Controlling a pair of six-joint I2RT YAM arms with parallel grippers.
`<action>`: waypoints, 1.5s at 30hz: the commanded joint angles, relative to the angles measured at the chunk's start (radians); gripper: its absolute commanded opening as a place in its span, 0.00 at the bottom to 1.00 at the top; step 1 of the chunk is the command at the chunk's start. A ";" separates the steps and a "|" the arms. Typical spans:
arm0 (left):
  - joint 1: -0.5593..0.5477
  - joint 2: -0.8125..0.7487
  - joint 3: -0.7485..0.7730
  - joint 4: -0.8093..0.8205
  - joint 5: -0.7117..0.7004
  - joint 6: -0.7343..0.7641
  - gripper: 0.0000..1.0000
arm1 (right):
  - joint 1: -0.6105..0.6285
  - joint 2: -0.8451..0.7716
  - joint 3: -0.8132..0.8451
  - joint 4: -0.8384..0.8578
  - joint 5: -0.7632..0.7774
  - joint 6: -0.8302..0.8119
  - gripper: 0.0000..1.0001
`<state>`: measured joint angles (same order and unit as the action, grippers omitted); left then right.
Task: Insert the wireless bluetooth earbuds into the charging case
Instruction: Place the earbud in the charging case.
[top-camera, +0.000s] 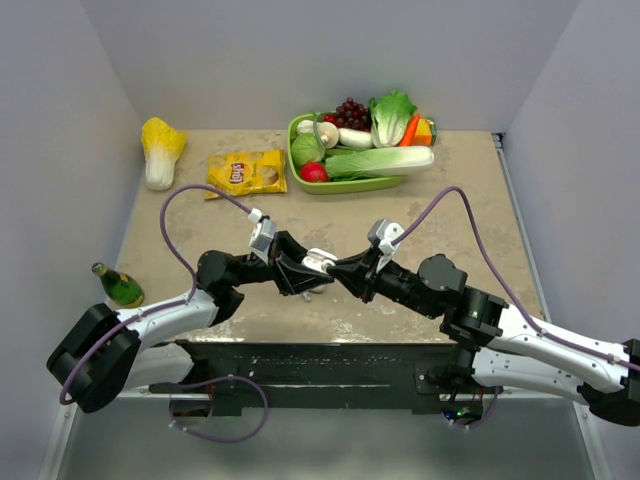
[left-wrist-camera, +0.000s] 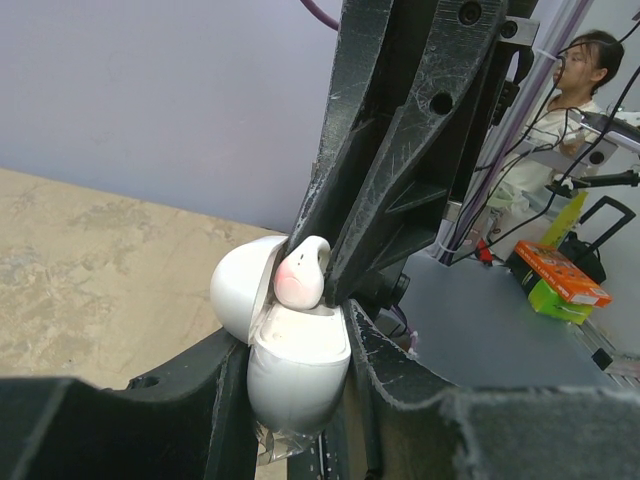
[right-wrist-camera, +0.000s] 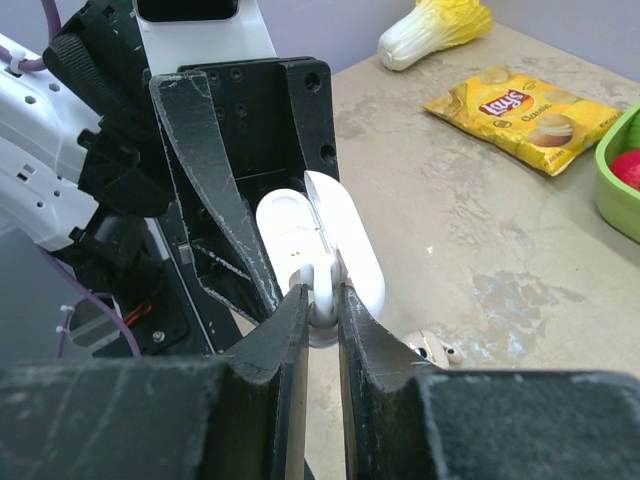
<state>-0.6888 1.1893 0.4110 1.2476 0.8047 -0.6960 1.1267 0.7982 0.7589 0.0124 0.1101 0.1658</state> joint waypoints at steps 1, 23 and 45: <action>-0.006 -0.008 0.034 0.648 -0.002 -0.005 0.00 | -0.002 0.012 -0.010 -0.066 -0.016 0.005 0.00; -0.006 -0.016 0.017 0.648 -0.010 0.001 0.00 | -0.002 0.013 -0.009 -0.075 0.016 0.024 0.31; -0.005 -0.025 -0.049 0.648 -0.071 0.055 0.00 | -0.002 -0.266 -0.076 -0.061 0.337 0.126 0.54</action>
<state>-0.6910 1.1812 0.3912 1.2774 0.7685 -0.6853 1.1267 0.6113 0.7017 -0.0582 0.2577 0.2516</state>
